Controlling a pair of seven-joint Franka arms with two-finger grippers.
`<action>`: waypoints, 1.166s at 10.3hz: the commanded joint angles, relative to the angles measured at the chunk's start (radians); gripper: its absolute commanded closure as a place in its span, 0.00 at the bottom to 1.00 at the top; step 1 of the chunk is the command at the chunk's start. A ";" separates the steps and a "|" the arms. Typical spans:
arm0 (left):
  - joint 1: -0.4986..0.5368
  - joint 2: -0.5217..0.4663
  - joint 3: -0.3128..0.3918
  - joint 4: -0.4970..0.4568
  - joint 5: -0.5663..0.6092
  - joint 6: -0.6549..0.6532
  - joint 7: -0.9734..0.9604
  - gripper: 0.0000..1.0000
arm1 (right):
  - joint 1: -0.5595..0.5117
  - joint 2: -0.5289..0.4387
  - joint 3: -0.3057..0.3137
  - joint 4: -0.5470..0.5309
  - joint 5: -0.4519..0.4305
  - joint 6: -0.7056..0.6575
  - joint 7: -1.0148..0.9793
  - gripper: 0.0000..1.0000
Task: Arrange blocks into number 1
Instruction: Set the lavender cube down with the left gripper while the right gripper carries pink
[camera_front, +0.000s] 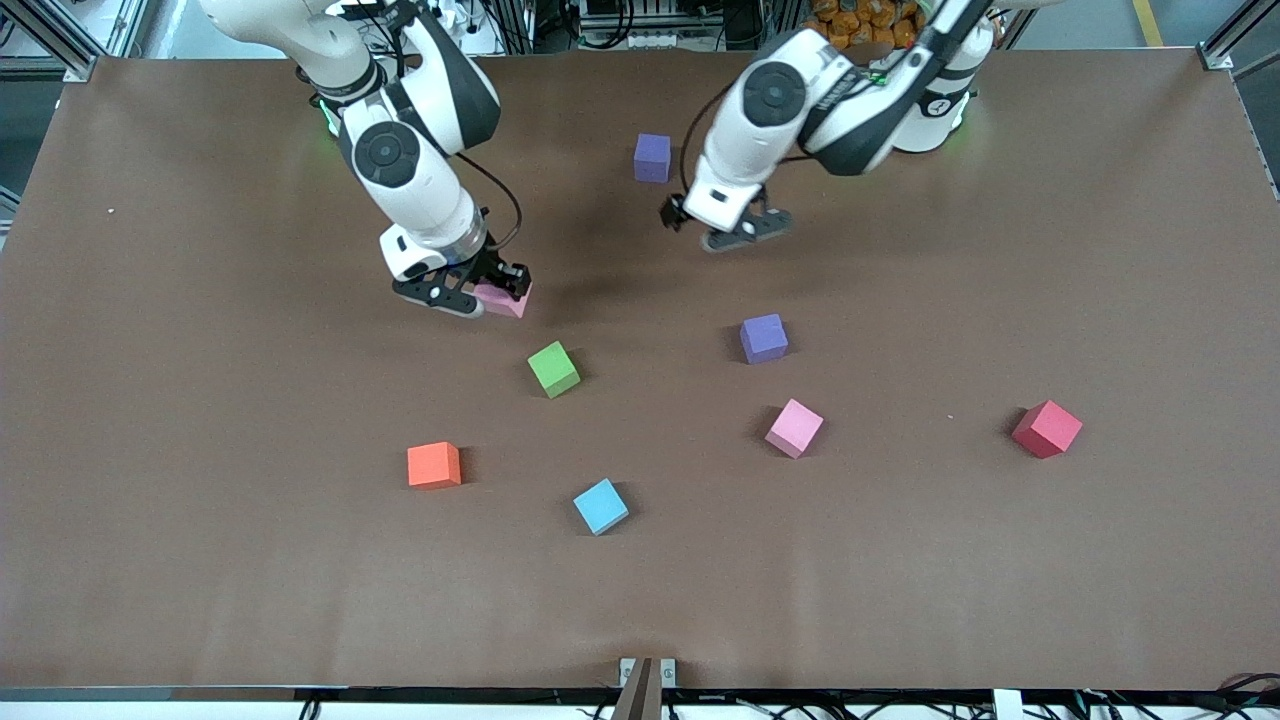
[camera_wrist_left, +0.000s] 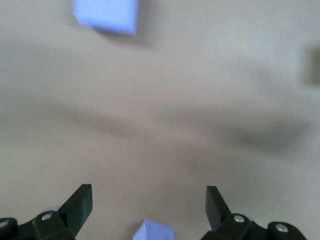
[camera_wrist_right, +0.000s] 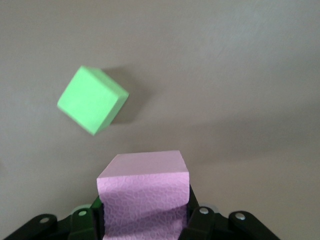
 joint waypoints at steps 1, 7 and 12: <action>0.084 -0.033 0.032 -0.023 0.043 -0.014 0.080 0.00 | 0.081 -0.028 0.084 -0.035 -0.090 0.013 0.160 0.72; -0.089 0.188 0.343 0.106 0.154 -0.013 0.180 0.00 | 0.397 0.167 0.096 0.038 -0.182 0.181 0.506 0.73; -0.194 0.330 0.446 0.220 0.157 -0.013 0.181 0.00 | 0.468 0.273 0.096 0.114 -0.213 0.181 0.526 0.73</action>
